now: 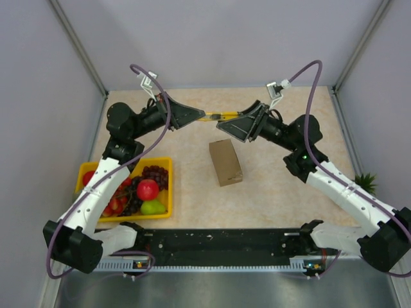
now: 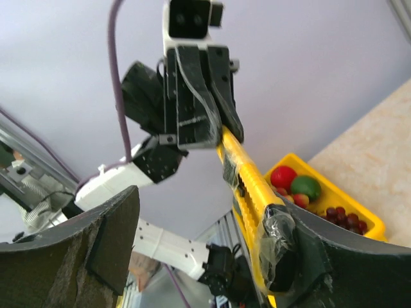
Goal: Unpack the express box
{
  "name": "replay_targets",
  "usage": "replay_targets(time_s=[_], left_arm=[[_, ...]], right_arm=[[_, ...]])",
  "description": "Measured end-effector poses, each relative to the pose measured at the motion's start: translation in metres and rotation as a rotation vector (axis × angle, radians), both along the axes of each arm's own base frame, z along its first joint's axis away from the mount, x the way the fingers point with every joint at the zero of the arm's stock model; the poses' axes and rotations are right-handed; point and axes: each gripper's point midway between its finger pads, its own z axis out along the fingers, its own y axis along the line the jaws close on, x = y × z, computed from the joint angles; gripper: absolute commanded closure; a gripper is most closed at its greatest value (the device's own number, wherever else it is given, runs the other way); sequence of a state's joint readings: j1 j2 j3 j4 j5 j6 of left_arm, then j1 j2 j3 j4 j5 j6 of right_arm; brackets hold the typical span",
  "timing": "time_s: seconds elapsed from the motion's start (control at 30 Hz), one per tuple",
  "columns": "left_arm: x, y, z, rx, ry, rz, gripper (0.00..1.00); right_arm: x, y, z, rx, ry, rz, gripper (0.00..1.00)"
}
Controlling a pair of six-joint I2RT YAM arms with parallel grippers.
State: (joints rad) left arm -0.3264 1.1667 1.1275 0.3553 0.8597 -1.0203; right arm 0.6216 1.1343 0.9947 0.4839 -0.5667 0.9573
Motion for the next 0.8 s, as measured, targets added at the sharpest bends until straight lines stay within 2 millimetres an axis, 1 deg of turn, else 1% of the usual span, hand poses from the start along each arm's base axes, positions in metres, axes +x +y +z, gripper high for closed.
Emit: replay_targets(time_s=[0.07,0.1,0.17,0.2,0.37,0.4,0.5,0.6,0.7,0.8], left_arm=[[-0.001,-0.001,0.0,-0.028,0.008,0.017,1.0],[-0.002,-0.002,0.0,-0.042,0.005,0.023,1.0],[-0.003,-0.002,0.001,-0.07,0.001,0.035,1.0],[-0.004,-0.002,0.002,-0.086,-0.003,0.041,1.0],[-0.003,-0.002,0.002,-0.127,0.0,0.053,1.0],[-0.004,-0.003,0.004,-0.133,-0.005,0.054,1.0],[-0.006,-0.003,0.008,-0.143,-0.022,0.05,1.0],[-0.006,-0.003,0.008,-0.146,-0.025,0.05,1.0],[-0.007,-0.003,0.009,-0.146,-0.03,0.048,1.0],[-0.006,-0.003,0.008,-0.141,-0.035,0.05,1.0]], right_arm=[[0.002,-0.002,0.01,0.035,-0.013,-0.014,0.38],[0.003,-0.001,0.011,0.044,-0.015,-0.017,0.44],[0.006,0.001,0.014,0.057,-0.008,-0.015,0.48],[0.008,0.003,0.014,0.059,-0.002,-0.014,0.51],[0.015,0.01,0.011,0.067,0.03,-0.003,0.58],[0.016,0.011,0.011,0.068,0.032,-0.002,0.62],[0.017,0.011,0.014,0.072,0.035,0.0,0.69],[0.016,0.011,0.017,0.075,0.031,0.0,0.7],[0.016,0.011,0.016,0.072,0.036,0.0,0.7],[0.017,0.012,0.014,0.067,0.042,0.0,0.68]])
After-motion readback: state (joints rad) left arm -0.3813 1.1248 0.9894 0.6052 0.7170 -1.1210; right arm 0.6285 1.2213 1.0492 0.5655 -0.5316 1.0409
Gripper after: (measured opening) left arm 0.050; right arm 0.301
